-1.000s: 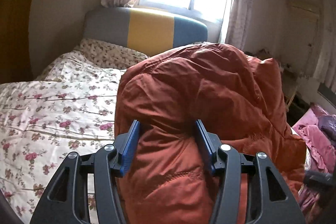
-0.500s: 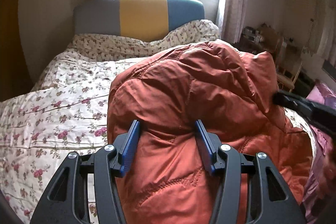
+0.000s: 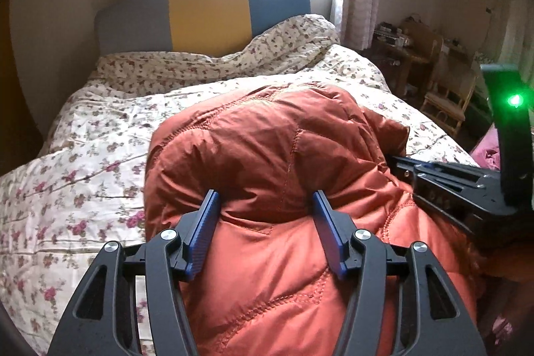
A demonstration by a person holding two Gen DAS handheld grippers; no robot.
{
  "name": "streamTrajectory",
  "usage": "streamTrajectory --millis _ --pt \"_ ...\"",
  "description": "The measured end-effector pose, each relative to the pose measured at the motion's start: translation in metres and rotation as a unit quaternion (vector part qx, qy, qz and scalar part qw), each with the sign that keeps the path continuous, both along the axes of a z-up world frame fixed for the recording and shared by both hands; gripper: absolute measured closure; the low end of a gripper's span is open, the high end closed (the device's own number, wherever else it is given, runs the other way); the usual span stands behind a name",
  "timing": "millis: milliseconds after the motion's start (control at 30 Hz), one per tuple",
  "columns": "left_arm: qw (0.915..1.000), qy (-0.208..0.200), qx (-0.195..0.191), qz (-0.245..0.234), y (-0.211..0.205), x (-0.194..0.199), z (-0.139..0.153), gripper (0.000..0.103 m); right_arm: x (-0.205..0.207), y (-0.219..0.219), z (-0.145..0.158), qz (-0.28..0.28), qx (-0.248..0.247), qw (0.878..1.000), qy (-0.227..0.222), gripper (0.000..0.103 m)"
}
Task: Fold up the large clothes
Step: 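Grasp the jacket bundle with the right gripper while the left gripper presses its top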
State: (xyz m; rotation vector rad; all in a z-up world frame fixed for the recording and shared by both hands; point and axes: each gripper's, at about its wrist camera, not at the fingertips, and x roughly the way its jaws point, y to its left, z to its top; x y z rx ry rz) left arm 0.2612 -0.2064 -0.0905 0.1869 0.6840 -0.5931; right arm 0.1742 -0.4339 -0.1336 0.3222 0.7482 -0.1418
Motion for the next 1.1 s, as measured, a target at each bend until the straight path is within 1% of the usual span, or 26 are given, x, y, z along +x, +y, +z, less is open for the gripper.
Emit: streamTrajectory --millis 67,167,400,700,933,1000,1067,1100 --pt "1.0 0.002 -0.004 -0.001 -0.002 0.002 -0.004 0.045 0.0 -0.005 -0.008 -0.009 0.016 1.0 -0.002 0.1" --pt "1.0 0.0 -0.005 -0.001 -0.005 0.004 -0.008 0.044 0.001 -0.005 -0.013 -0.014 0.013 1.0 -0.003 0.1" --pt "0.9998 -0.019 -0.005 -0.001 -0.01 0.004 -0.019 0.043 0.0 -0.011 -0.027 -0.026 0.034 0.999 -0.014 0.1" --pt "0.9995 -0.028 -0.016 -0.003 -0.009 0.003 -0.03 0.042 0.004 -0.013 -0.035 -0.028 0.041 0.999 -0.019 0.1" --pt "0.9991 -0.039 -0.016 -0.001 -0.01 0.001 -0.033 0.042 0.006 -0.013 -0.034 -0.028 0.044 0.998 -0.025 0.1" --pt "0.999 -0.042 -0.015 0.001 -0.01 -0.001 -0.03 0.039 0.004 -0.012 -0.029 -0.02 0.041 0.999 -0.023 0.098" --pt "0.9993 -0.038 -0.005 0.002 -0.01 -0.003 -0.021 0.031 0.001 -0.013 -0.019 -0.012 0.037 0.999 -0.019 0.095" --pt "0.9993 -0.036 -0.003 0.004 -0.01 -0.003 -0.018 0.024 -0.002 -0.014 -0.009 -0.01 0.038 0.999 -0.024 0.093"
